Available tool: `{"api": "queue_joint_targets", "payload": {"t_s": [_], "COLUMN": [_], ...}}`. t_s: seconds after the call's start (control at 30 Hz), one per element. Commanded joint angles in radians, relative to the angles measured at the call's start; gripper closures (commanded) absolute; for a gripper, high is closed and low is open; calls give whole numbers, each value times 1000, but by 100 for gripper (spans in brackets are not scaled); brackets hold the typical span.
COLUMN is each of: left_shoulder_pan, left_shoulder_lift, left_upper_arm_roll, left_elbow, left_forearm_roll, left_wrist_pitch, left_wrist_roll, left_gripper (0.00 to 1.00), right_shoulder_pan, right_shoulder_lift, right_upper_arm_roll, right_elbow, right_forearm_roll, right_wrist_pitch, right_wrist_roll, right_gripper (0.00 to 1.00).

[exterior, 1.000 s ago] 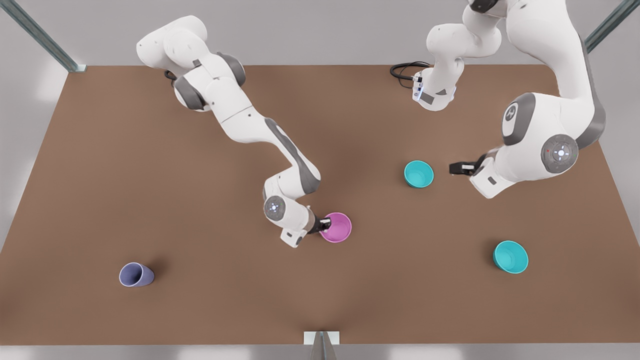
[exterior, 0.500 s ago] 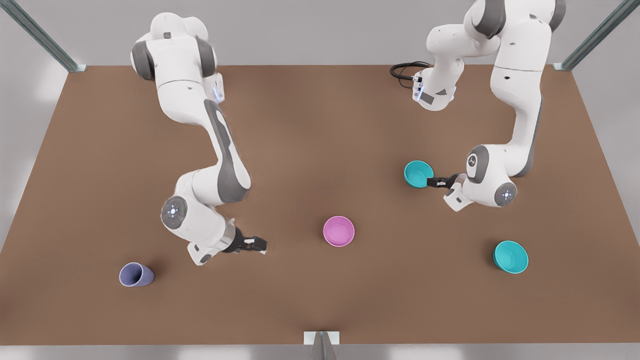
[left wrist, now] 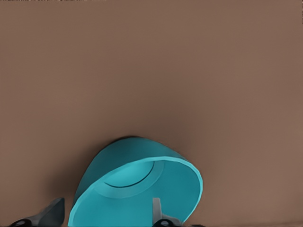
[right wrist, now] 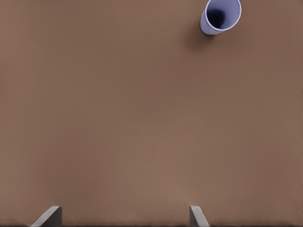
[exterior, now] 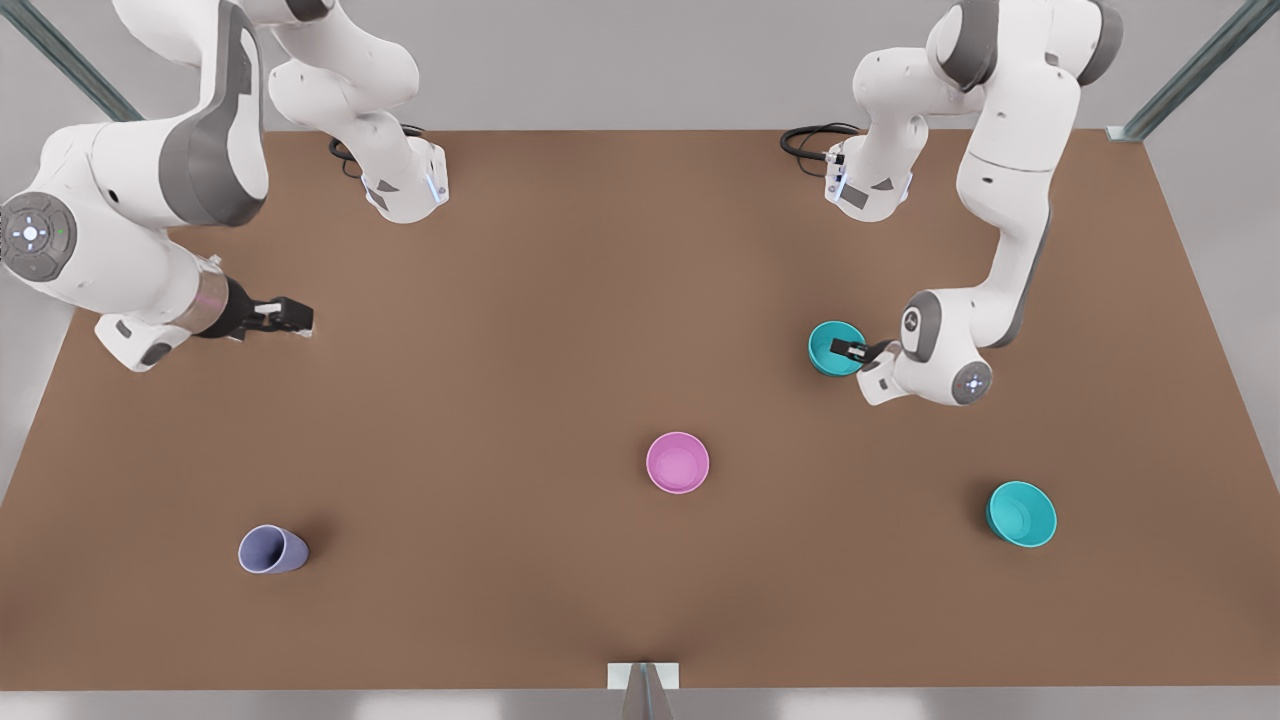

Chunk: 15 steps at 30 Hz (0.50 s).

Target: Stack the blue bowl on the pink bowl

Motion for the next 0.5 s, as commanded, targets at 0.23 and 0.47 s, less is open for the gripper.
{"api": "queue_joint_targets", "payload": {"t_s": [0.23, 0.47], "left_shoulder_pan": [-2, -146], "left_shoulder_lift": [-1, -13], "left_upper_arm_roll": [-3, -35], "left_elbow": [39, 390], "left_forearm_roll": [-10, 6], "left_wrist_pitch": [29, -152], "left_wrist_roll": [231, -338], "left_gripper": [79, 79], "right_shoulder_pan": [-17, -17], "right_shoulder_lift": [-37, -31], "right_upper_arm_roll": [31, 29], "right_elbow": [-65, -67], "right_forearm_roll": [-71, -69], "right_wrist_pitch": [49, 48], "right_wrist_roll": [-61, -63], "right_gripper": [0, 0]}}
